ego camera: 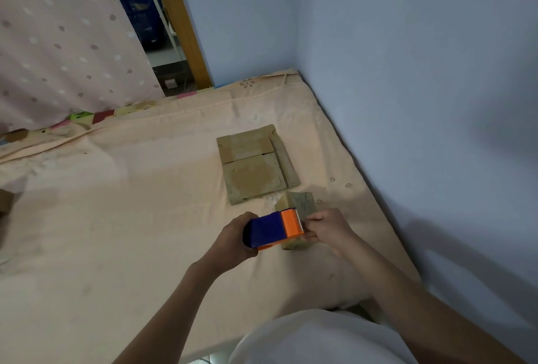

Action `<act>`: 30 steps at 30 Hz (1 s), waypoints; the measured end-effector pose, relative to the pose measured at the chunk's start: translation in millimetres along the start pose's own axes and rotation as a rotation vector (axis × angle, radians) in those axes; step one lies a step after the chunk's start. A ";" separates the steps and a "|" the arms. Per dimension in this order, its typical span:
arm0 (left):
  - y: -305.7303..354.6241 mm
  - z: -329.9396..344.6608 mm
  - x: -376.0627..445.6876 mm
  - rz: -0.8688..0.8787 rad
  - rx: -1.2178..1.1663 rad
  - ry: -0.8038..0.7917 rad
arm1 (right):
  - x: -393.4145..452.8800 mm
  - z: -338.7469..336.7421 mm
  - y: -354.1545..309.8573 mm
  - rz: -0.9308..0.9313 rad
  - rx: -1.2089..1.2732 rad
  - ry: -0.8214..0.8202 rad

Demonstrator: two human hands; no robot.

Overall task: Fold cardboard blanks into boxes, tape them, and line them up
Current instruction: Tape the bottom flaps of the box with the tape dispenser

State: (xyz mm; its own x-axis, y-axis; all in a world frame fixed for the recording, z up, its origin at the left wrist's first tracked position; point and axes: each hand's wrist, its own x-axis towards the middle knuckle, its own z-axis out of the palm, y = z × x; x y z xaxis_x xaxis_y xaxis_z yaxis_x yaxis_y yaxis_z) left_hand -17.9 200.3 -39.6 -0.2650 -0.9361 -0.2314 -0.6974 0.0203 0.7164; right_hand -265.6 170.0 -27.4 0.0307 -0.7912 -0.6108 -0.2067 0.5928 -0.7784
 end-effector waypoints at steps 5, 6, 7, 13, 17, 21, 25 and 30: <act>16.6 -3.8 -21.1 0.203 0.181 -0.043 | -4.8 -9.9 5.0 0.068 0.001 0.049; 18.9 -5.3 -24.0 0.221 0.189 -0.046 | -5.5 -11.2 5.4 0.075 -0.004 0.046; 21.0 -7.0 -26.6 0.234 0.192 -0.045 | -6.1 -12.1 5.5 0.081 -0.010 0.037; 43.1 -10.7 -38.7 0.266 0.085 0.043 | -12.3 -22.2 5.7 0.138 -0.005 -0.027; 57.6 -13.0 -42.4 0.221 -0.029 0.092 | -16.5 -31.6 4.2 0.145 0.078 -0.123; 61.0 -15.8 -42.7 0.070 -0.198 0.056 | -16.2 -33.6 0.4 0.159 0.094 -0.175; 60.1 -18.3 -38.8 -0.044 -0.304 -0.002 | -14.1 -30.7 2.0 0.180 0.070 -0.171; 57.5 -22.3 -33.2 -0.060 -0.262 -0.065 | -6.2 -29.0 5.3 0.174 0.007 -0.131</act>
State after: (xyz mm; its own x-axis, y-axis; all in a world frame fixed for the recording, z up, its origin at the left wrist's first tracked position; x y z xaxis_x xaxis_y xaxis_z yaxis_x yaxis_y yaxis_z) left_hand -34.3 224.7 24.0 -0.2763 -0.9083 -0.3140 -0.5194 -0.1338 0.8440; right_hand -295.3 173.8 -23.6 0.1224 -0.6507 -0.7494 -0.2135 0.7202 -0.6601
